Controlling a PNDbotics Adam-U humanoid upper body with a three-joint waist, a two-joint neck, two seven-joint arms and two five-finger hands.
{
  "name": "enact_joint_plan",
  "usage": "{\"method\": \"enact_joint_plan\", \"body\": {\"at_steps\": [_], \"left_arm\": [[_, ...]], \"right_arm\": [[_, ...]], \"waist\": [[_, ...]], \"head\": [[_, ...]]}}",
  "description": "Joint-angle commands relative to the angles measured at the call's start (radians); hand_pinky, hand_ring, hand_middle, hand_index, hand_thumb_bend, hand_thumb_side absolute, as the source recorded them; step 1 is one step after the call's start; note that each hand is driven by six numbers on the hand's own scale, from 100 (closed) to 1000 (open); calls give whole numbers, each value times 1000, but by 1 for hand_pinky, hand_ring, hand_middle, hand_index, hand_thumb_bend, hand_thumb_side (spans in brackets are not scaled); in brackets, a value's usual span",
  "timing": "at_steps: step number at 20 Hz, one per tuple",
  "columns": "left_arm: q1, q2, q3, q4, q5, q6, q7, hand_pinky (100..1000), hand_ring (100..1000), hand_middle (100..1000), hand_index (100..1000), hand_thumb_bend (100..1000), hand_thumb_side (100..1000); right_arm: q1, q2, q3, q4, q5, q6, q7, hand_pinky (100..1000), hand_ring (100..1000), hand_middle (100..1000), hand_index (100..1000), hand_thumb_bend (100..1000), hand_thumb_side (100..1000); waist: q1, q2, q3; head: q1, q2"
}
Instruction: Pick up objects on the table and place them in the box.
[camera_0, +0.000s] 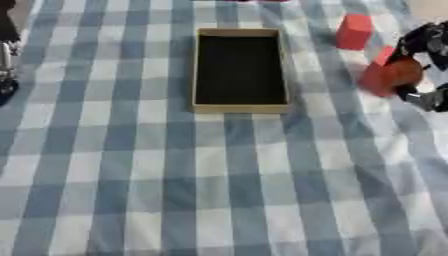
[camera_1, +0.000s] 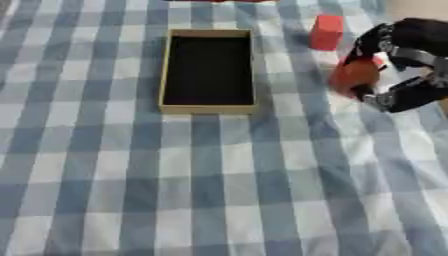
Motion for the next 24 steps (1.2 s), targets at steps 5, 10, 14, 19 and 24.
{"method": "enact_joint_plan", "body": {"at_steps": [5, 10, 14, 19, 24], "left_arm": [[-12, 15, 3, -15, 4, -2, -6, 702, 779, 641, 643, 100, 560], [-22, 6, 1, -15, 11, -5, -10, 702, 779, 641, 643, 100, 561], [-30, -2, -2, -15, 16, -7, -14, 701, 779, 641, 643, 100, 561], [-40, -9, -6, -15, 24, -9, -20, 701, 779, 642, 642, 100, 561], [-46, -16, -10, -15, 29, -11, -27, 701, 779, 642, 642, 100, 562]], "right_arm": [[-269, 101, 90, 45, 5, -22, 66, 250, 608, 621, 721, 100, 197], [-409, 261, 152, 171, 110, -71, 91, 247, 604, 617, 718, 100, 204], [-462, 353, 176, 266, 199, -97, 67, 237, 598, 615, 717, 100, 193], [-497, 449, 187, 417, 277, -118, 40, 240, 600, 617, 716, 100, 179], [-495, 524, 187, 521, 363, -130, -1, 235, 597, 616, 714, 100, 169]], "waist": [[-6, -32, 15], [-3, -29, 29], [0, -24, 39], [4, -18, 50], [7, -13, 56]], "head": [[-18, 5], [-34, 5], [-42, 5], [-51, 5], [-56, 5]]}}
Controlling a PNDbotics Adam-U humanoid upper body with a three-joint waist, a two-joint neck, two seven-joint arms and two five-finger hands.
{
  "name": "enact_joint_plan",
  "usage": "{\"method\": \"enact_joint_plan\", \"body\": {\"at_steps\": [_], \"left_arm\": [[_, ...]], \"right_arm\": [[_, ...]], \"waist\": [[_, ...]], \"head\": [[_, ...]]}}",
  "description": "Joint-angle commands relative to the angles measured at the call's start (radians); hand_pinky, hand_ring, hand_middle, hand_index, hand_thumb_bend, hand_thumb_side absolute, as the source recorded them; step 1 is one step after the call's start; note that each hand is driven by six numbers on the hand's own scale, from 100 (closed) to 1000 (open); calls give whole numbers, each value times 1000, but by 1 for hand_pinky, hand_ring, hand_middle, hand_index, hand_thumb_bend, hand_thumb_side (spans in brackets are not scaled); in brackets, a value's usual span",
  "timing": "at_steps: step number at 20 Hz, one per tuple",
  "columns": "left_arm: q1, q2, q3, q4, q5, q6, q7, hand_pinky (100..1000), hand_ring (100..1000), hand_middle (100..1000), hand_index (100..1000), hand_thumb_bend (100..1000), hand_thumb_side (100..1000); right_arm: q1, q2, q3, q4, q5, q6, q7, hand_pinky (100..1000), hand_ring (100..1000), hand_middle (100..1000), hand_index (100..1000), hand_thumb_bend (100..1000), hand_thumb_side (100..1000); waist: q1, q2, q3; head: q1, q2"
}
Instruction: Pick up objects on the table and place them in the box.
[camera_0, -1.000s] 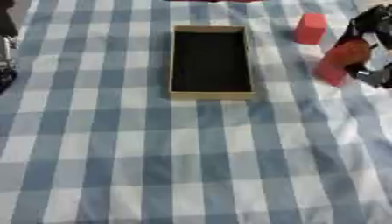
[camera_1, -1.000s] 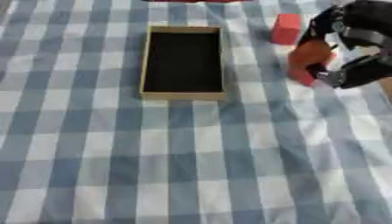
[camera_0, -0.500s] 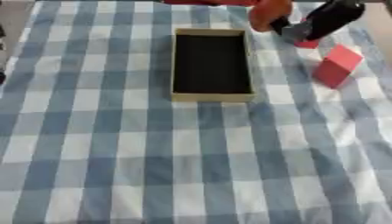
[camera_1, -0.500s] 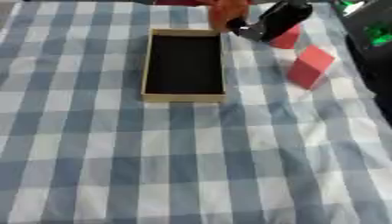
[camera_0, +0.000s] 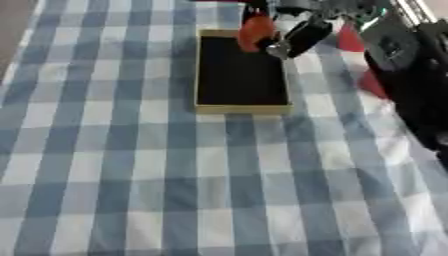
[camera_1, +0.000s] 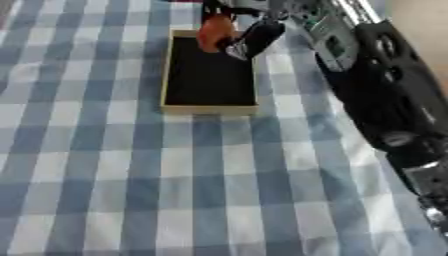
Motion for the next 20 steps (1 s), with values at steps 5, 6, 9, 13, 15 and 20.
{"method": "enact_joint_plan", "body": {"at_steps": [5, 6, 9, 13, 15, 20], "left_arm": [[-18, 5, -1, -15, 13, -2, -11, 701, 779, 642, 641, 100, 562], [-19, 4, -1, -15, 14, -3, -12, 701, 779, 642, 641, 100, 562], [-20, 2, -2, -15, 16, -3, -14, 701, 780, 642, 640, 100, 561], [-20, 1, -4, -15, 16, -4, -18, 701, 780, 643, 641, 100, 561], [-21, 0, -4, -15, 17, -5, -20, 701, 781, 643, 641, 100, 561], [-21, -1, -6, -15, 17, -7, -24, 701, 781, 644, 641, 100, 560]], "right_arm": [[2, 61, -38, 110, 130, 15, -78, 241, 598, 617, 714, 100, 169], [8, 66, -43, 126, 145, 17, -85, 244, 598, 618, 714, 100, 168], [21, 75, -55, 160, 174, 20, -104, 259, 606, 627, 723, 100, 171], [30, 84, -58, 185, 193, 11, -125, 318, 646, 672, 747, 100, 181], [34, 86, -56, 190, 204, -3, -128, 433, 730, 761, 822, 100, 217], [35, 79, -56, 170, 246, -56, -109, 605, 841, 857, 921, 164, 573]], "waist": [[7, -13, 5], [8, -12, 6], [9, -9, 7], [11, -8, 7], [12, -7, 8], [12, -8, 8]], "head": [[-4, 5], [-3, 5], [-3, 5], [-7, 5], [-9, 5], [-9, 5]]}}
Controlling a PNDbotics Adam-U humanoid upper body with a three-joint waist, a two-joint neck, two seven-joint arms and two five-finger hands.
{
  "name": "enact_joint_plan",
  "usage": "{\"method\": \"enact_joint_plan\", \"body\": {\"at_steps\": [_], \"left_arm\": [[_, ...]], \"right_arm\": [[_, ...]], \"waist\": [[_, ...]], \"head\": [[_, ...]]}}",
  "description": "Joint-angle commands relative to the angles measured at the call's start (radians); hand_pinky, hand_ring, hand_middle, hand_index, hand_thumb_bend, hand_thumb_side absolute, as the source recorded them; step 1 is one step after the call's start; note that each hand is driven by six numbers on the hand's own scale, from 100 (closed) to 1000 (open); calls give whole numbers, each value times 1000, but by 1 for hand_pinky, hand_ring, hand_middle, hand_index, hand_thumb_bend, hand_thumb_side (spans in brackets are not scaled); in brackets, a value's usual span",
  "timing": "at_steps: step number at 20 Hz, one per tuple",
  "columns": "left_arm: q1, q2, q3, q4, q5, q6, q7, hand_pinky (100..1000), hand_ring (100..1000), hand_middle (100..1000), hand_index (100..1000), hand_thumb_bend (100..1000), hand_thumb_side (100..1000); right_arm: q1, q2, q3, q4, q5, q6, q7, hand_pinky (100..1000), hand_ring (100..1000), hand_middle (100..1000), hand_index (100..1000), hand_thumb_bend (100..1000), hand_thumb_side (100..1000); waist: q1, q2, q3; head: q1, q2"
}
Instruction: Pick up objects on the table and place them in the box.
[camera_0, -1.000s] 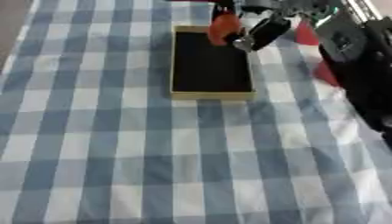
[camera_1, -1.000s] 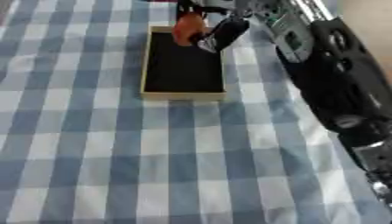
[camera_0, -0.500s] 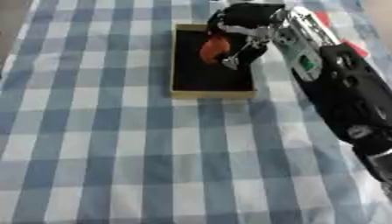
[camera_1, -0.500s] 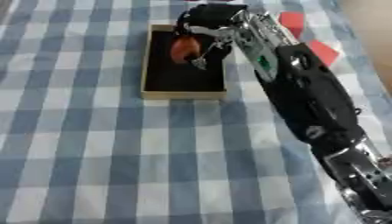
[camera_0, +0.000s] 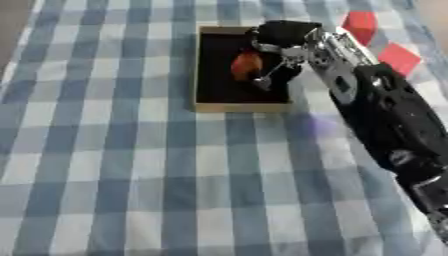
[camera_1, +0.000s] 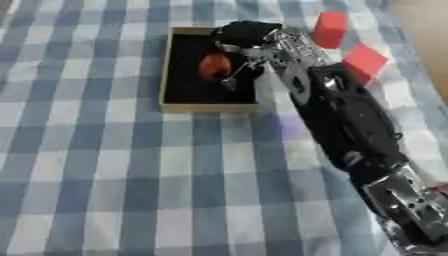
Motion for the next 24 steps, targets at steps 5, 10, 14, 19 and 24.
{"method": "enact_joint_plan", "body": {"at_steps": [5, 10, 14, 19, 24], "left_arm": [[-10, 9, 1, -15, 3, -3, -8, 702, 782, 644, 640, 100, 560], [-9, 11, 0, -15, 2, -5, -14, 702, 783, 646, 641, 100, 559], [-6, 13, 0, -15, 1, -5, -16, 702, 783, 646, 642, 100, 559], [-2, 17, 1, -15, 0, -4, -14, 702, 783, 646, 642, 100, 559], [8, 30, 1, -15, -5, -3, -9, 702, 783, 647, 641, 100, 557]], "right_arm": [[-24, -27, -29, -76, 67, -27, -19, 629, 859, 875, 943, 194, 682], [-45, -51, -53, -122, 48, -18, -29, 646, 871, 876, 947, 324, 589], [-71, -81, -73, -165, 16, -4, -21, 627, 867, 875, 948, 343, 509], [-80, -149, -105, -255, -71, 24, -13, 584, 855, 870, 946, 298, 438], [-34, -311, -115, -322, -222, 47, 35, 601, 857, 868, 945, 268, 496]], "waist": [[1, -18, 2], [-1, -22, 0], [-3, -24, -5], [-3, -25, -15], [-5, -25, -33]], "head": [[7, 5], [12, 5], [13, 5], [10, 5], [9, 5]]}}
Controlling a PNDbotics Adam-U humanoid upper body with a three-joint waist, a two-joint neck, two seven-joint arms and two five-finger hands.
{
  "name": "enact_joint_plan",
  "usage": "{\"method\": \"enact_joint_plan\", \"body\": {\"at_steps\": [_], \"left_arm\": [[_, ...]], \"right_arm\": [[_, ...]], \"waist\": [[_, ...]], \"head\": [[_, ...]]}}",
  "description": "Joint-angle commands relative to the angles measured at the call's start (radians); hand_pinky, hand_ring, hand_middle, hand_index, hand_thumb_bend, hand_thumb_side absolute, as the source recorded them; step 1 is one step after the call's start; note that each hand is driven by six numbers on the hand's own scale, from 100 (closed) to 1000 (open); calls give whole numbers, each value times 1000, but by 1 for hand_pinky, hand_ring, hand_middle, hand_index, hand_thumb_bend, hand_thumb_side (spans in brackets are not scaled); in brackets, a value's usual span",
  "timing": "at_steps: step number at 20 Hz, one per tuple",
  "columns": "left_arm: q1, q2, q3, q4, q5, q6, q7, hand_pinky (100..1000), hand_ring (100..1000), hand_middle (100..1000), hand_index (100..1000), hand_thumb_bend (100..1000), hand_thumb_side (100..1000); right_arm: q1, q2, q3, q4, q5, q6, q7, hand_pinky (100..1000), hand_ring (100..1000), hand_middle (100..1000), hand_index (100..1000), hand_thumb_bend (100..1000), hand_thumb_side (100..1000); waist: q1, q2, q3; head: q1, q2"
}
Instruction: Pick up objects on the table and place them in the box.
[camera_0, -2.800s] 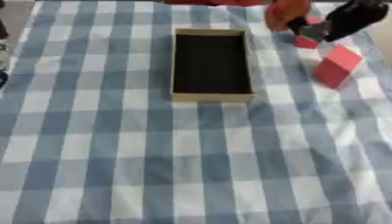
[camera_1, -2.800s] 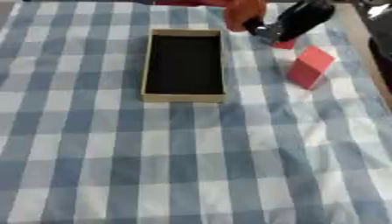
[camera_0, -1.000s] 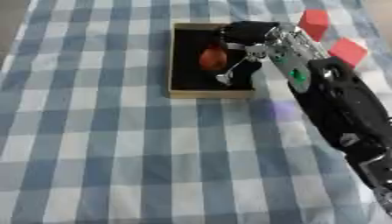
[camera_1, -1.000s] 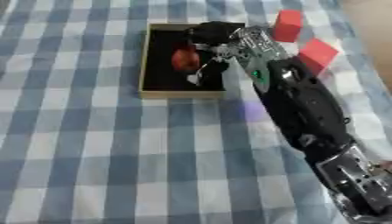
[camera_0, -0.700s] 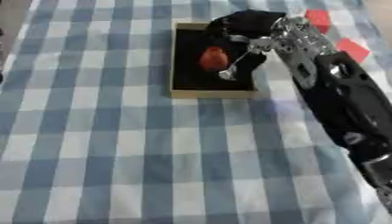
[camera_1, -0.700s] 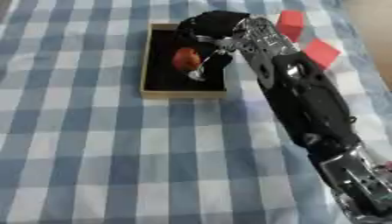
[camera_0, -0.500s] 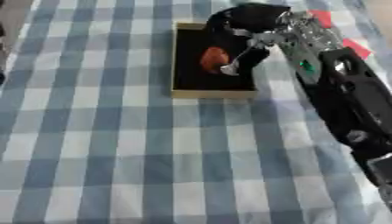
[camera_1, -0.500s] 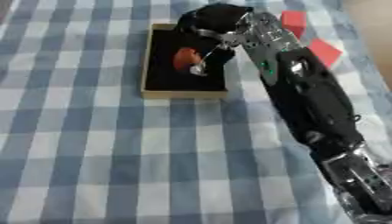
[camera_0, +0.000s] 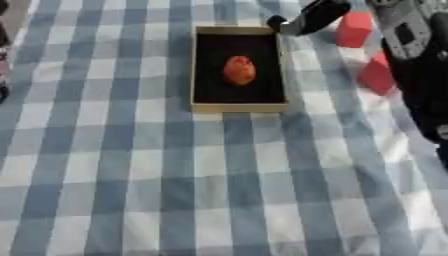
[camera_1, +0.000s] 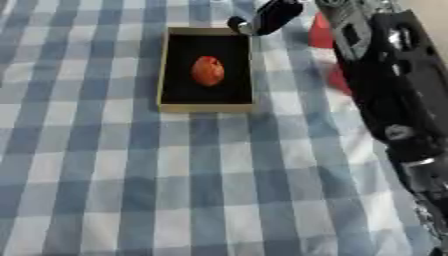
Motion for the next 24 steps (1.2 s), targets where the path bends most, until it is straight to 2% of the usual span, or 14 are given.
{"method": "enact_joint_plan", "body": {"at_steps": [1, 6, 11, 15, 19, 23, 24], "left_arm": [[0, 37, 6, -15, -5, 0, 3, 702, 783, 647, 641, 100, 557], [8, 51, 6, -15, -11, -2, 6, 703, 784, 648, 642, 100, 555], [10, 60, 6, -15, -16, -4, 10, 703, 784, 649, 642, 100, 554], [11, 62, 7, -15, -17, -4, 12, 703, 785, 649, 642, 100, 554], [10, 61, 7, -15, -16, -5, 11, 703, 785, 650, 642, 100, 554], [11, 58, 8, -15, -15, -4, 11, 703, 785, 650, 642, 100, 554], [10, 57, 7, -15, -15, -4, 10, 703, 785, 650, 642, 100, 552]], "right_arm": [[15, -136, -13, -54, -103, 6, 32, 610, 860, 868, 946, 268, 514], [116, -299, -11, -91, -205, 13, 66, 696, 892, 879, 949, 272, 677], [225, -403, -40, -105, -230, 31, 59, 737, 906, 882, 950, 285, 736], [290, -434, -67, -80, -221, 53, 39, 766, 921, 888, 952, 274, 806], [313, -437, -69, -44, -203, 58, 28, 782, 930, 891, 956, 281, 846], [321, -432, -68, -6, -171, 66, 8, 788, 931, 889, 968, 358, 820], [321, -429, -67, 5, -165, 70, 2, 781, 929, 888, 971, 352, 802]], "waist": [[1, -24, -6], [2, -25, -20], [3, -25, -27], [3, -25, -29], [5, -27, -29], [6, -26, -28], [6, -26, -28]], "head": [[1, 5], [7, 5], [15, 5], [22, 5], [22, 4], [21, 2], [21, 2]]}}
